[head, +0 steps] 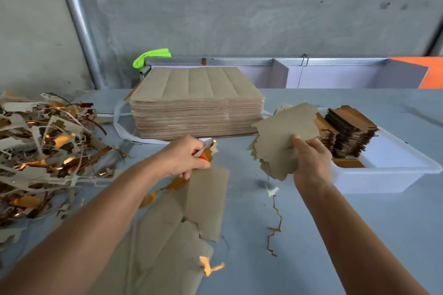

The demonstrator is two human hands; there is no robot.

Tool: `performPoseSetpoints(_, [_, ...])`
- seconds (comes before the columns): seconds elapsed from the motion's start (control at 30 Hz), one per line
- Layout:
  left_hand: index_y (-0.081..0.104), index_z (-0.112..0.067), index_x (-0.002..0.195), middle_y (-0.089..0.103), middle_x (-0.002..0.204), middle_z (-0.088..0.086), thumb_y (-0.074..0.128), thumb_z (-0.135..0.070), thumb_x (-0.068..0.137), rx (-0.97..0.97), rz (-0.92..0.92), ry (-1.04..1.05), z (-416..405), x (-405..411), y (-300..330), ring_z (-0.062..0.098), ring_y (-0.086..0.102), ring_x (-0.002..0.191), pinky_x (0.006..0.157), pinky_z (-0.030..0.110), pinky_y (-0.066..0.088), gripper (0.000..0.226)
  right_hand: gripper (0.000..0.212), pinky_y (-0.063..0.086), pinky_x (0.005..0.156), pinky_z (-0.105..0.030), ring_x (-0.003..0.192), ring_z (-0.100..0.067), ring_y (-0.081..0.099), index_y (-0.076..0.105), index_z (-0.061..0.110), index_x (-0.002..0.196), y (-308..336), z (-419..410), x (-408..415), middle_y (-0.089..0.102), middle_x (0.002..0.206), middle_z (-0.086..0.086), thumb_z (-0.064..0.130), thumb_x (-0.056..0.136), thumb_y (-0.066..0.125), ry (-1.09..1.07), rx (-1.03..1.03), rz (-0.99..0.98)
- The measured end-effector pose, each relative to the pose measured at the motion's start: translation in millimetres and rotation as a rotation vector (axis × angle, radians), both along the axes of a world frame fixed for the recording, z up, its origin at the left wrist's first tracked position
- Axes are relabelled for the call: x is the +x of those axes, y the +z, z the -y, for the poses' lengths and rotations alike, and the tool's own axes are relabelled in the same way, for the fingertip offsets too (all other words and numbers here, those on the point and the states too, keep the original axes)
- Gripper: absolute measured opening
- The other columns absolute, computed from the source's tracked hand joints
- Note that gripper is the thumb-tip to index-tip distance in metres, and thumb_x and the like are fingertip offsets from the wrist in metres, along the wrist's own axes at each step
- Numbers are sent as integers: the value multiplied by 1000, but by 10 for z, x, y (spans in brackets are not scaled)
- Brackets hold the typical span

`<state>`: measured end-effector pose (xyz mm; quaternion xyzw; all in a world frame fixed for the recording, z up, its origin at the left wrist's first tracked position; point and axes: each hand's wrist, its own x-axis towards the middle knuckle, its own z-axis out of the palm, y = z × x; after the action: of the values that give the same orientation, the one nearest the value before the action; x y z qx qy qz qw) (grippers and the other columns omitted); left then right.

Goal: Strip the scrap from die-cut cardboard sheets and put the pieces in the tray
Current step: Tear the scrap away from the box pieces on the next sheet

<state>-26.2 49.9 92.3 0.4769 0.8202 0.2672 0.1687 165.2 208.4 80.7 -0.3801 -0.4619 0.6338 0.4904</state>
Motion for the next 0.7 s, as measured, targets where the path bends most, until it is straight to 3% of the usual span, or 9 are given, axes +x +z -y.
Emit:
performPoseSetpoints(0.17, [55,-17,91,57,53,-5,73,-8,80,122,233,-70,-143,197,-109,9,44,37,39,19,34,23,28,49,81,-42,83,-20,55,48,14,67,38,131,-310,59,79,-1,8,92,58,9,-171,-339])
performPoseSetpoints(0.3, [57,-23,106,62,58,-7,75,-8,78,157,453,-61,-232,222,-102,8,43,39,40,21,35,36,33,48,58,-24,66,-12,54,44,14,63,18,215,-545,59,67,2,5,91,59,56,-221,-475])
performPoseSetpoints(0.37, [59,-18,103,63,60,-3,76,-10,78,140,514,-51,-244,210,-90,8,43,38,39,21,34,32,33,46,56,-24,64,-11,54,43,13,63,-19,278,-647,58,66,2,4,91,58,94,-258,-516])
performPoseSetpoints(0.43, [62,-14,88,62,58,-2,77,-10,77,122,552,-38,-242,195,-101,8,43,37,38,20,34,19,32,47,65,-31,66,-13,56,45,12,63,-65,337,-731,60,67,1,2,91,57,123,-307,-556])
performPoseSetpoints(0.6, [63,-12,67,64,59,2,74,-8,80,104,580,112,-180,110,-134,7,42,37,39,20,33,17,29,45,61,-27,66,-11,54,47,13,66,-86,314,-685,58,73,0,3,91,58,84,-346,-489])
performPoseSetpoints(0.7, [61,-12,66,63,56,-1,73,-10,81,124,495,189,-147,64,-102,6,43,36,38,19,35,19,23,44,53,-19,61,-10,49,48,11,71,-58,139,-513,54,69,0,5,91,58,-98,-204,-253])
